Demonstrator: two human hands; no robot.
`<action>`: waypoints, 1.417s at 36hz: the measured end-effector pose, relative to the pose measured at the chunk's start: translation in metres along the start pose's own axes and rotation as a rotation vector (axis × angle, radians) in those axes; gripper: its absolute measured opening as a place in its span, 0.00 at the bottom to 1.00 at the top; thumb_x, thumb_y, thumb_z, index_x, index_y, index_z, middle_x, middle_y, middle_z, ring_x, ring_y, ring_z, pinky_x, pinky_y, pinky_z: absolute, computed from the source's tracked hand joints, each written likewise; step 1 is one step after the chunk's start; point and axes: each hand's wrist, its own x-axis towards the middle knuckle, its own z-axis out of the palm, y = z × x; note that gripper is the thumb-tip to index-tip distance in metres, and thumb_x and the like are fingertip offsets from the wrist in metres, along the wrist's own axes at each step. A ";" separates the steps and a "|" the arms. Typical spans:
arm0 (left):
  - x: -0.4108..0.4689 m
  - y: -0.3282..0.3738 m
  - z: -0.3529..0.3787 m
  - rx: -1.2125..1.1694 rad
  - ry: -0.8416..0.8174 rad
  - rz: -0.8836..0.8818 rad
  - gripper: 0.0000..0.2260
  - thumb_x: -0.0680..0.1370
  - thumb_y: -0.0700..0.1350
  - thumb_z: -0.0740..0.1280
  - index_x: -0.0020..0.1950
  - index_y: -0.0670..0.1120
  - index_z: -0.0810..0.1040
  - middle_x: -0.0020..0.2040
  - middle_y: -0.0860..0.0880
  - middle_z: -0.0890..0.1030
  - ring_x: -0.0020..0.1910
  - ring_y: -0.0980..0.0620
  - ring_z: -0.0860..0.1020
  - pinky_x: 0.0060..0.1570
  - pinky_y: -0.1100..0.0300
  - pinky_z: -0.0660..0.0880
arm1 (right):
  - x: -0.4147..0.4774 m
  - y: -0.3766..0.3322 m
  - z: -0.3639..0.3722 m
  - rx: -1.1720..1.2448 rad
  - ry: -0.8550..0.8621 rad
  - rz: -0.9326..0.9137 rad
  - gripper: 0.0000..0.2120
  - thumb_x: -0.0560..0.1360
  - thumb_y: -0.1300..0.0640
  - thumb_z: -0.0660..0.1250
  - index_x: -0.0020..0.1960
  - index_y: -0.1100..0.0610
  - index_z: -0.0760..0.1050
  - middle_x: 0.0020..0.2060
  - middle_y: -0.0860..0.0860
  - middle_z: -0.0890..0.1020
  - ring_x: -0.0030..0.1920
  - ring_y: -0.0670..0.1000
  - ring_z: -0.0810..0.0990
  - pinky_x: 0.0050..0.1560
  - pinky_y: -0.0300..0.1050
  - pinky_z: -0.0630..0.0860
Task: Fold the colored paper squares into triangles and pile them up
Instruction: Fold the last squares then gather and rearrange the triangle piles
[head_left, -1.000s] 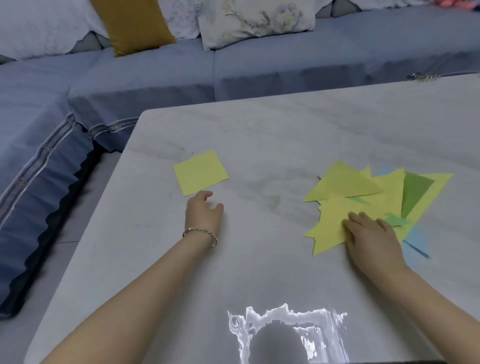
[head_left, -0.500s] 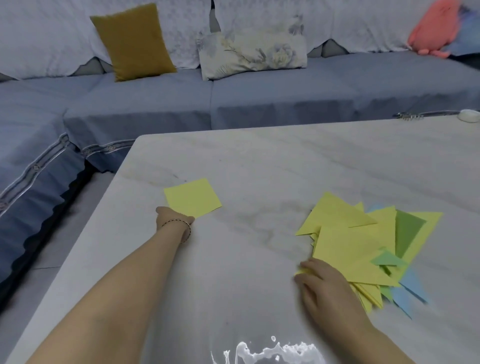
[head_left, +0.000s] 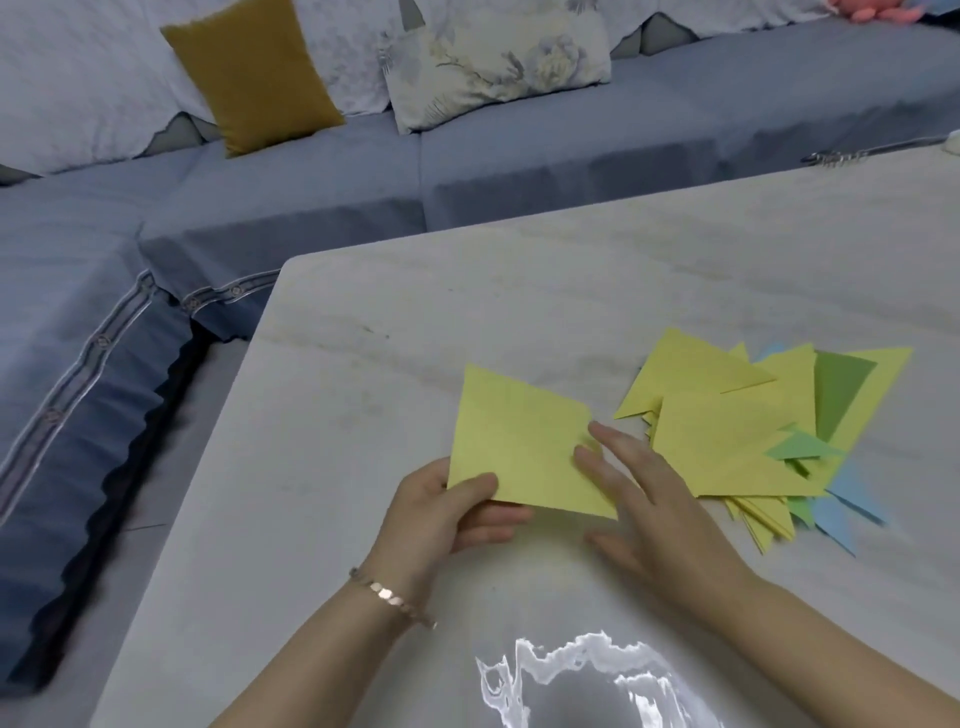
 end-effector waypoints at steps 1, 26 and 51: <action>-0.007 -0.003 0.001 -0.024 -0.025 -0.029 0.05 0.77 0.34 0.61 0.45 0.38 0.76 0.38 0.42 0.84 0.34 0.47 0.83 0.33 0.61 0.80 | -0.002 -0.004 -0.002 0.013 0.018 -0.049 0.29 0.68 0.56 0.73 0.67 0.53 0.65 0.67 0.54 0.65 0.66 0.54 0.66 0.64 0.42 0.61; 0.010 -0.044 0.020 0.443 -0.045 0.175 0.13 0.75 0.34 0.64 0.38 0.50 0.78 0.35 0.56 0.81 0.32 0.63 0.77 0.37 0.66 0.73 | -0.036 -0.025 -0.038 0.399 -0.079 0.219 0.12 0.74 0.37 0.60 0.45 0.43 0.77 0.59 0.34 0.73 0.59 0.34 0.68 0.58 0.28 0.60; -0.030 -0.057 0.045 0.294 0.135 0.287 0.14 0.68 0.36 0.73 0.36 0.56 0.80 0.26 0.56 0.77 0.26 0.64 0.72 0.34 0.75 0.69 | -0.021 -0.054 -0.041 0.802 0.083 0.824 0.09 0.66 0.63 0.75 0.41 0.51 0.80 0.24 0.45 0.77 0.27 0.41 0.72 0.34 0.28 0.69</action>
